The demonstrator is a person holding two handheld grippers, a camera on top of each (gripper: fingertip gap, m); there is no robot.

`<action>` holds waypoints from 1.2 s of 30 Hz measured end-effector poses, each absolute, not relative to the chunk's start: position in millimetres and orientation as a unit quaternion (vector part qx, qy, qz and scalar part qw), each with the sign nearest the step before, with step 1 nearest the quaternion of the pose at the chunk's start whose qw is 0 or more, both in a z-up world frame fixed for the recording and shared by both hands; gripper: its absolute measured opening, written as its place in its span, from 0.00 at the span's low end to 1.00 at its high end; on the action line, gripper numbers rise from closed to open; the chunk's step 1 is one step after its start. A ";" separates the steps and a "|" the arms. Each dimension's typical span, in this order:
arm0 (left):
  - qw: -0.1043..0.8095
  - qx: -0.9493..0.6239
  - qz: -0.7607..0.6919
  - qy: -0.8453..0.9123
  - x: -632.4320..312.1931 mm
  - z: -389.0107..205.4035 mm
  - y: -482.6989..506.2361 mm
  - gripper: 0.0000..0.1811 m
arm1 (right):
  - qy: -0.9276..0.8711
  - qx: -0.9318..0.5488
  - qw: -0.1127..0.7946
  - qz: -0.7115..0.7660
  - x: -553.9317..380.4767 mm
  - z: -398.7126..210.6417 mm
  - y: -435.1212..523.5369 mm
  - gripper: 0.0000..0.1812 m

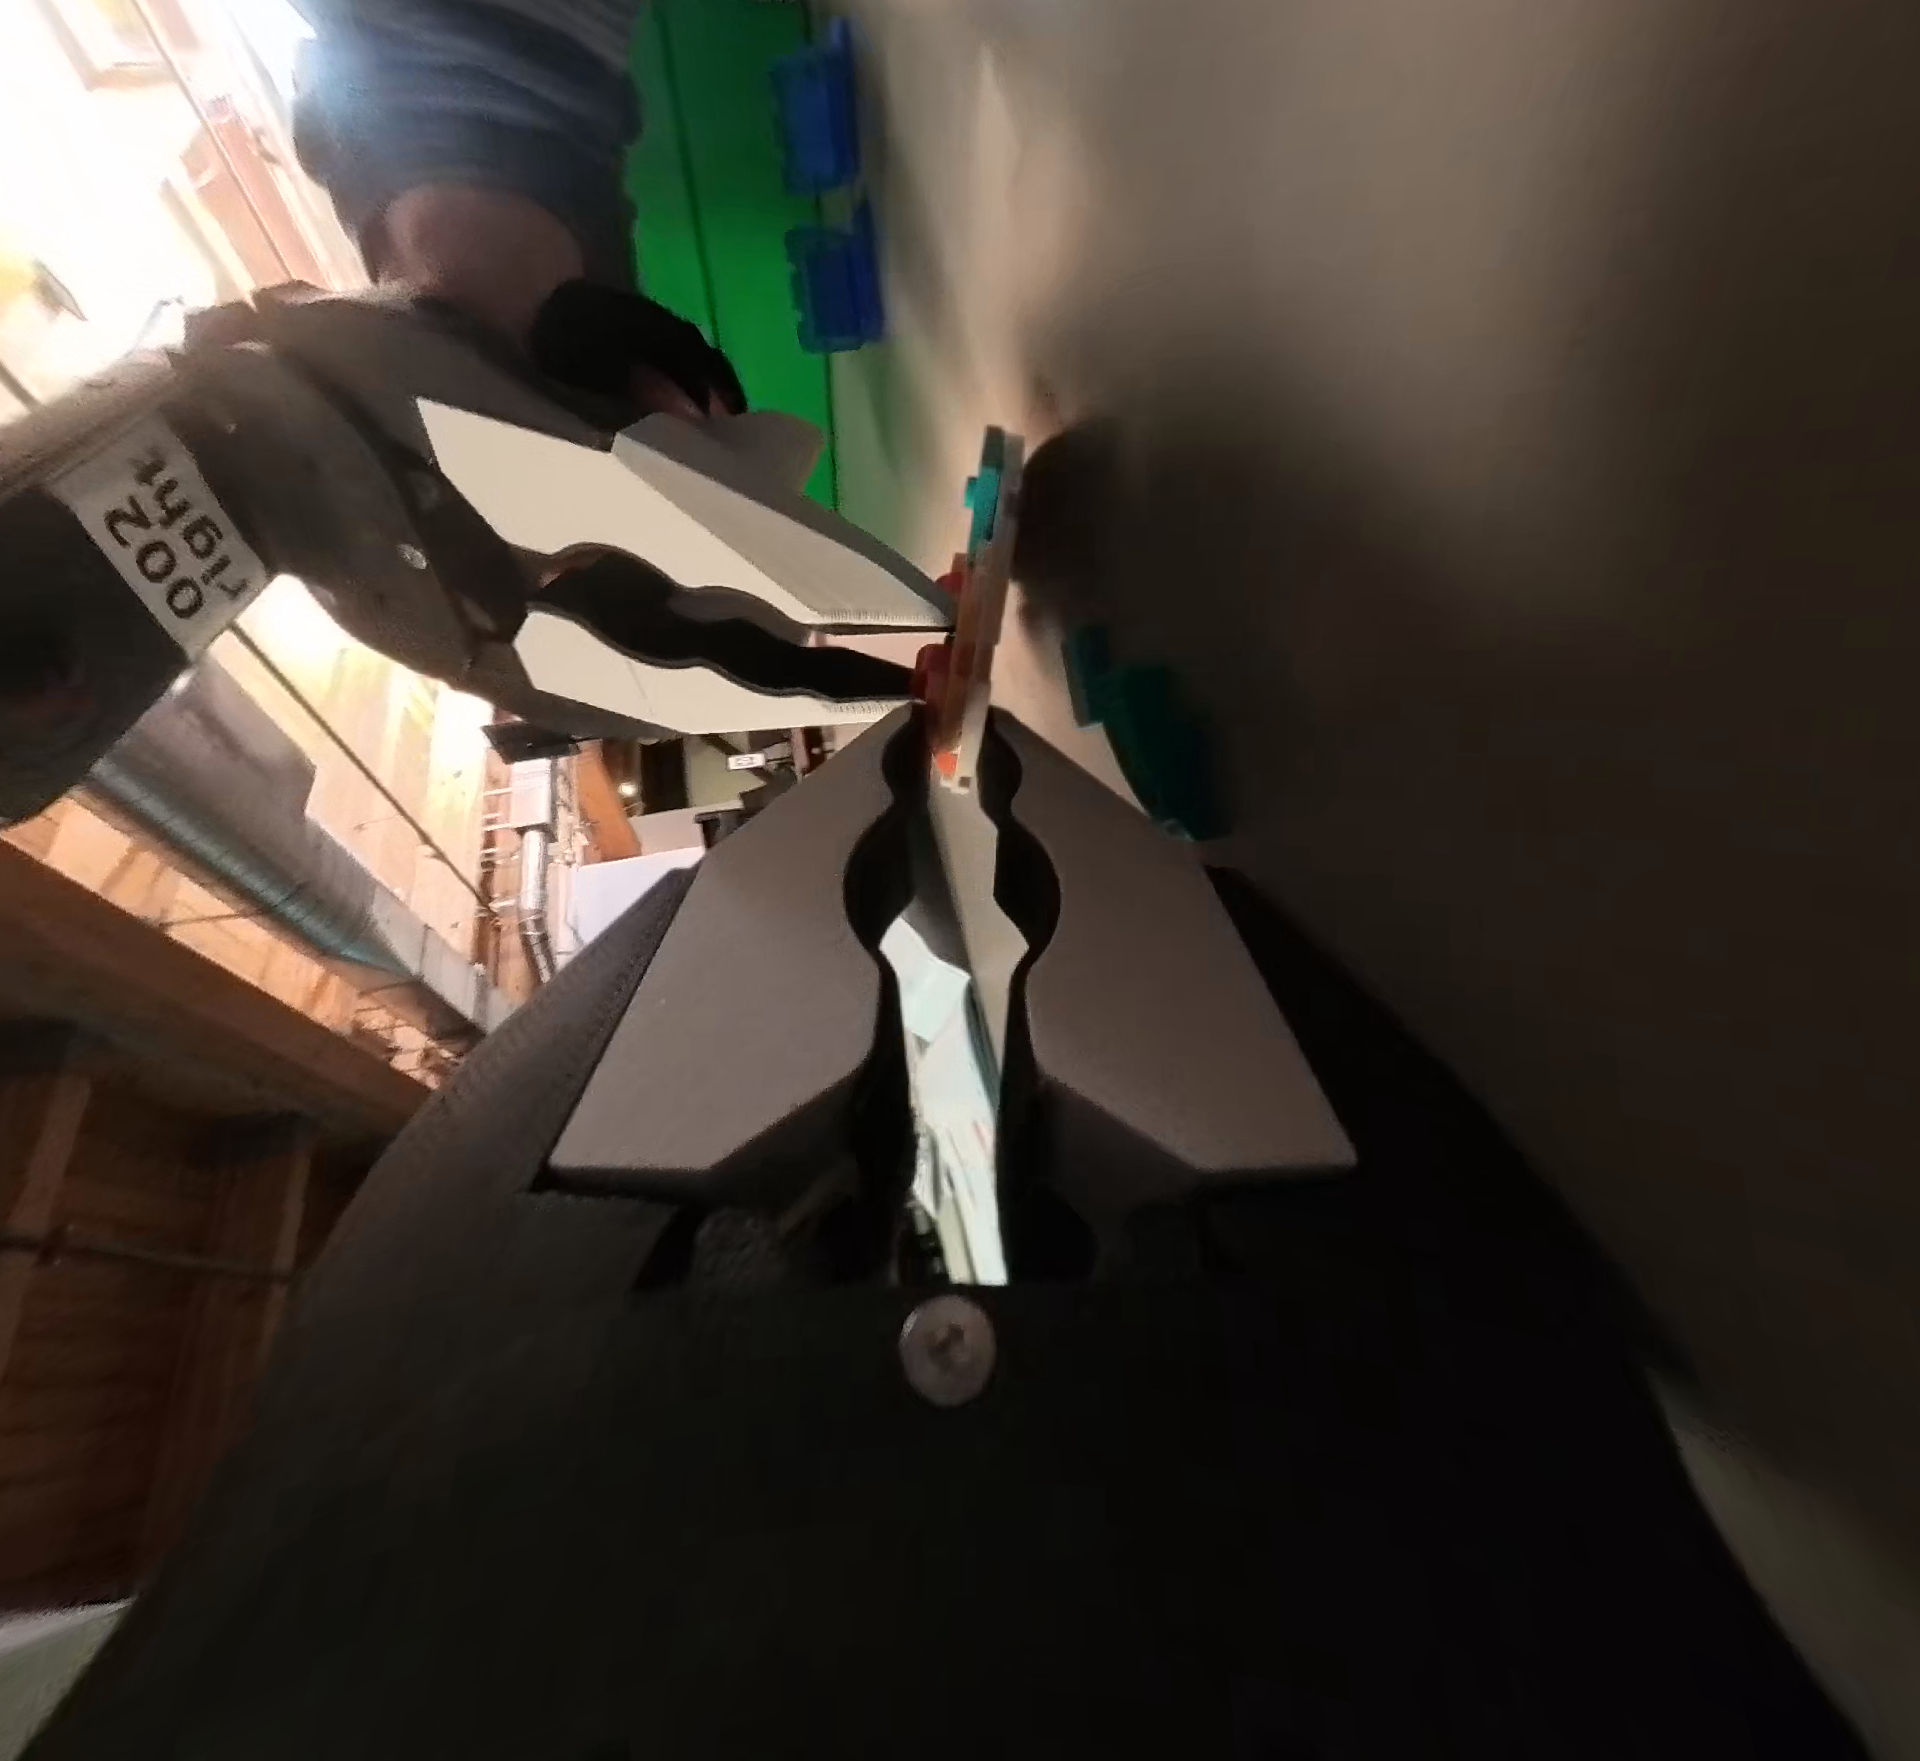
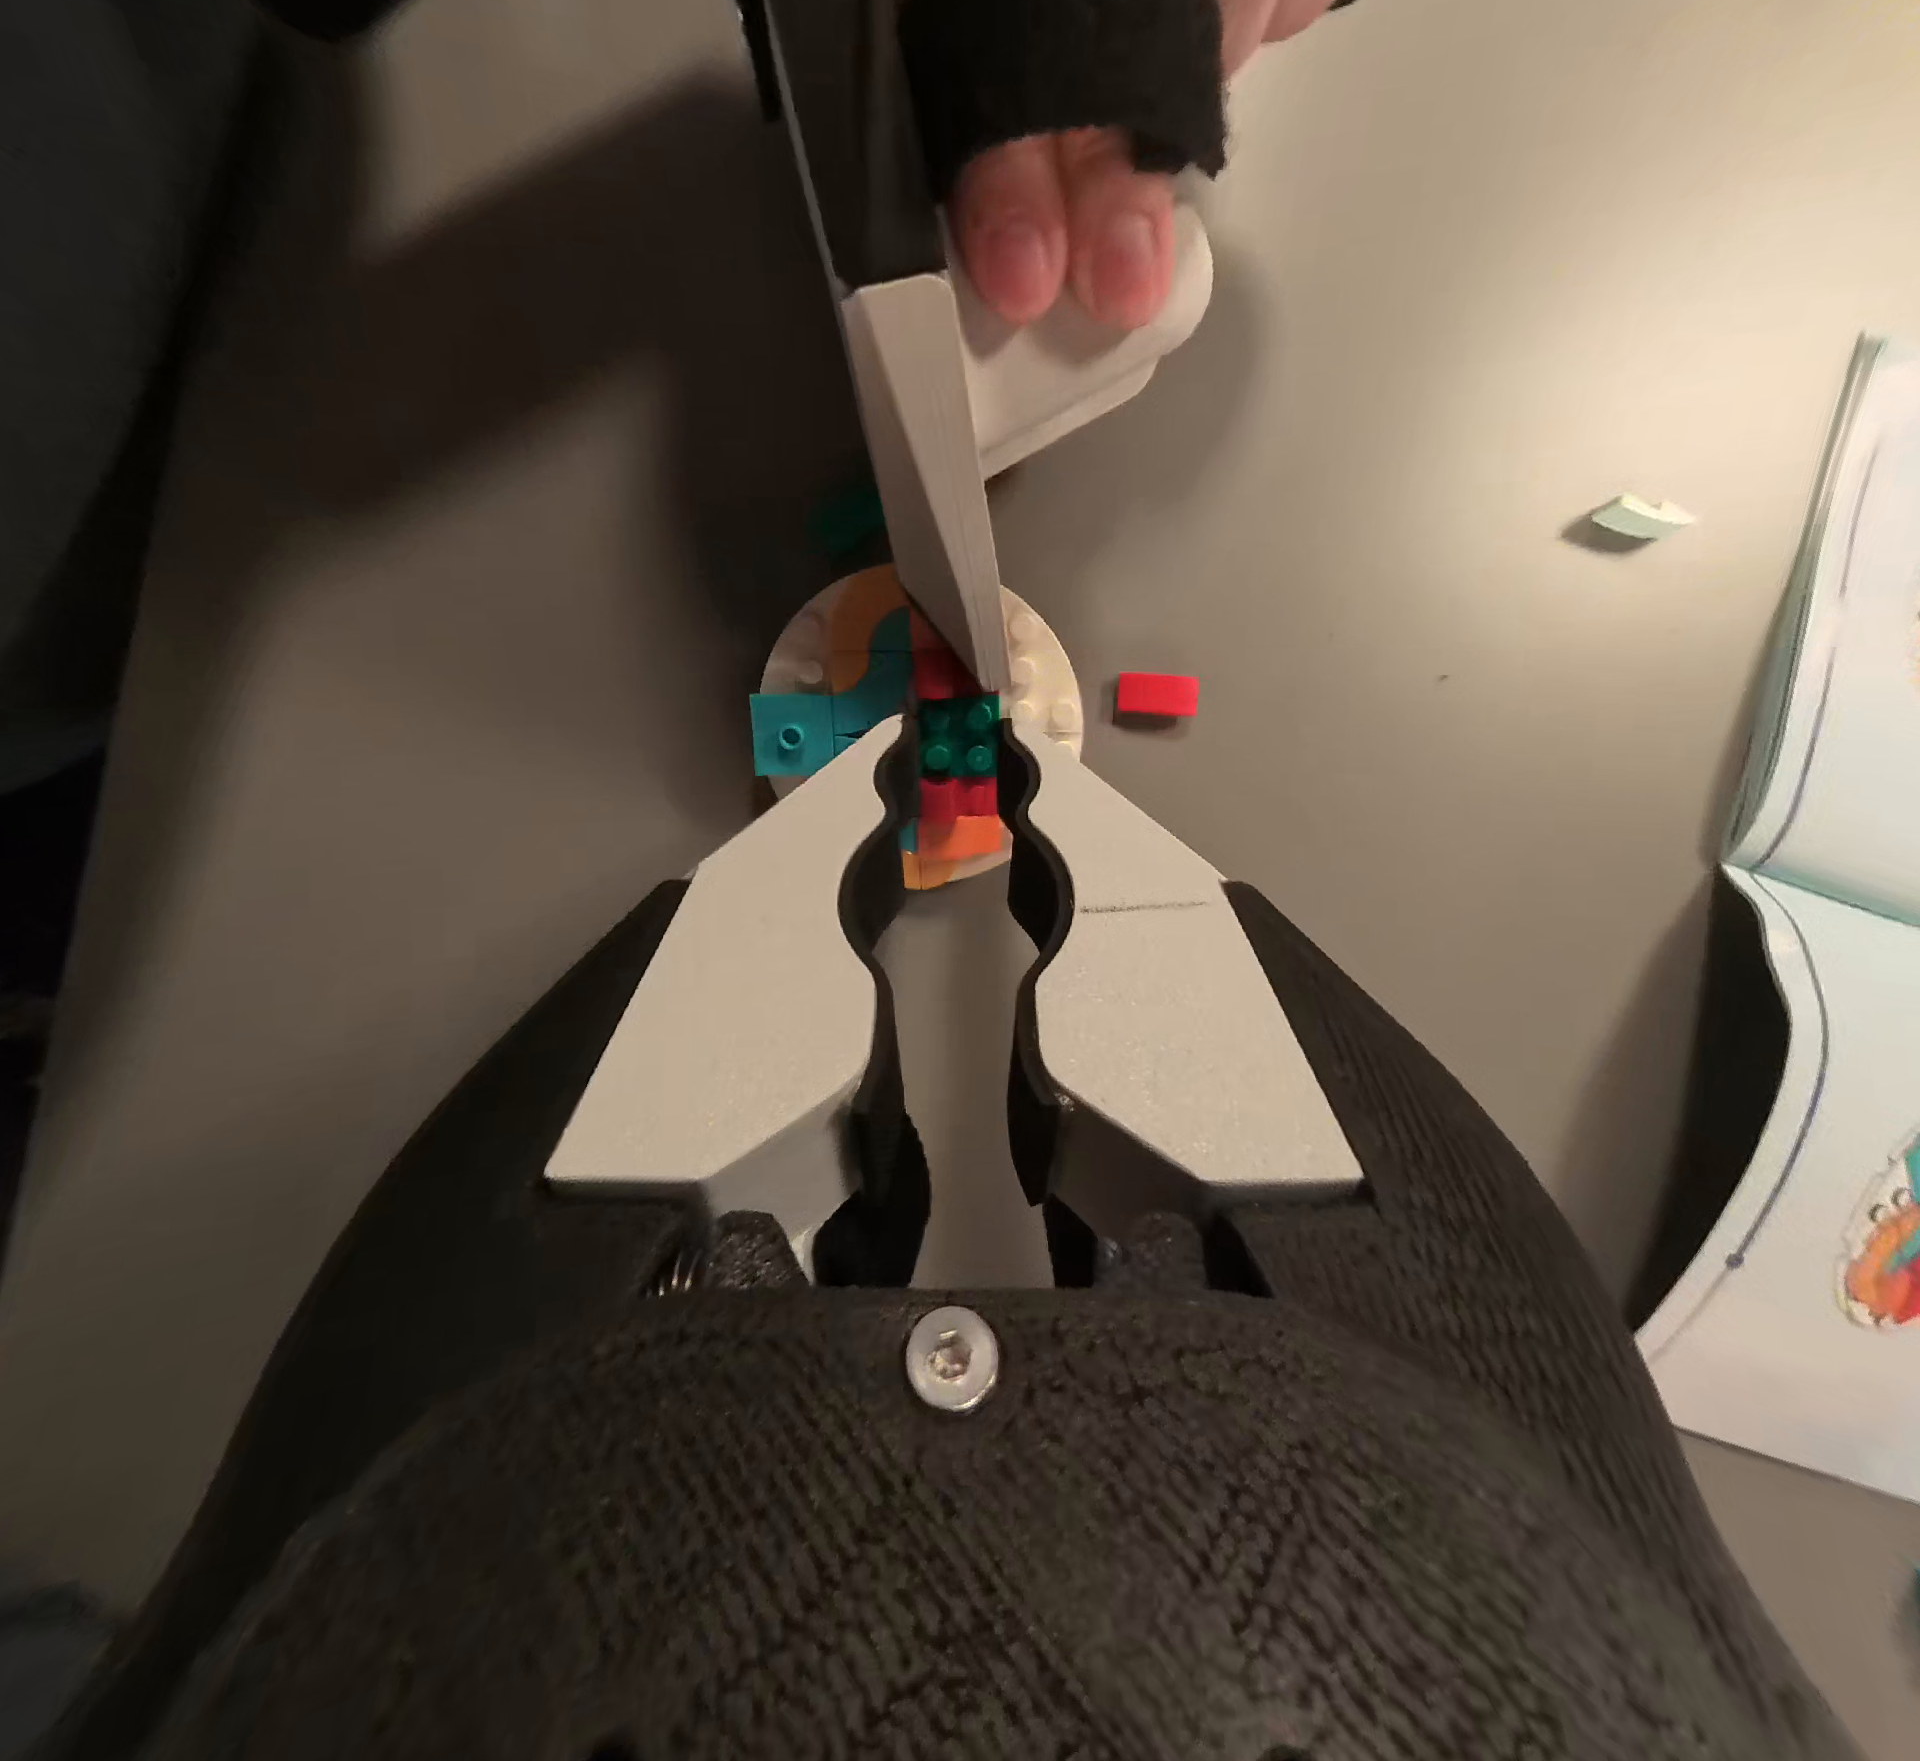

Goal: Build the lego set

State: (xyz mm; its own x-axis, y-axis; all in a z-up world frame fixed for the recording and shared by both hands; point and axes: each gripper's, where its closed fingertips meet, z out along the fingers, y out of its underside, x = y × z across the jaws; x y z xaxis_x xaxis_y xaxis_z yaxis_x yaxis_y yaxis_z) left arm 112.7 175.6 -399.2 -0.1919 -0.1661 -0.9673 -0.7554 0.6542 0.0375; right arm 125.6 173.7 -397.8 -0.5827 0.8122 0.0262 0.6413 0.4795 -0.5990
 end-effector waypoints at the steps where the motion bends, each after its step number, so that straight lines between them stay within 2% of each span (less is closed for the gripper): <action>1: 0.547 -0.311 0.273 0.728 113.3 -399.3 174.7 0.04 | -0.846 -0.428 0.159 0.275 126.3 -395.3 175.2 0.05; 2: 0.544 -0.310 0.268 0.732 115.1 -400.2 172.2 0.04 | -0.846 -0.421 0.175 0.276 124.9 -392.5 178.2 0.00; 9: 0.544 -0.324 0.272 0.724 110.8 -399.5 177.6 0.04 | -0.818 -0.446 0.169 0.323 123.5 -391.2 181.8 0.00; 12: 0.554 -0.320 0.286 0.713 110.6 -395.1 179.9 0.04 | -0.815 -0.448 0.169 0.326 121.6 -393.1 181.3 0.08; 14: 0.557 -0.325 0.288 0.707 109.7 -393.9 181.7 0.04 | -0.816 -0.446 0.170 0.327 121.3 -393.7 181.1 0.08; 36: 0.564 -0.315 0.303 0.701 106.2 -390.5 181.3 0.04 | -0.826 -0.433 0.194 0.306 122.5 -390.9 181.9 0.05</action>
State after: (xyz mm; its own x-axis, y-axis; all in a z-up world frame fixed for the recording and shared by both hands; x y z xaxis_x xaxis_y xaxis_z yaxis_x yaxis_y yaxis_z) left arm 106.2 181.3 -390.5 -0.1655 -0.1000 -0.9811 -0.7825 0.6188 0.0690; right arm 122.5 181.9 -390.9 -0.5500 0.8333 0.0564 0.5957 0.4387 -0.6728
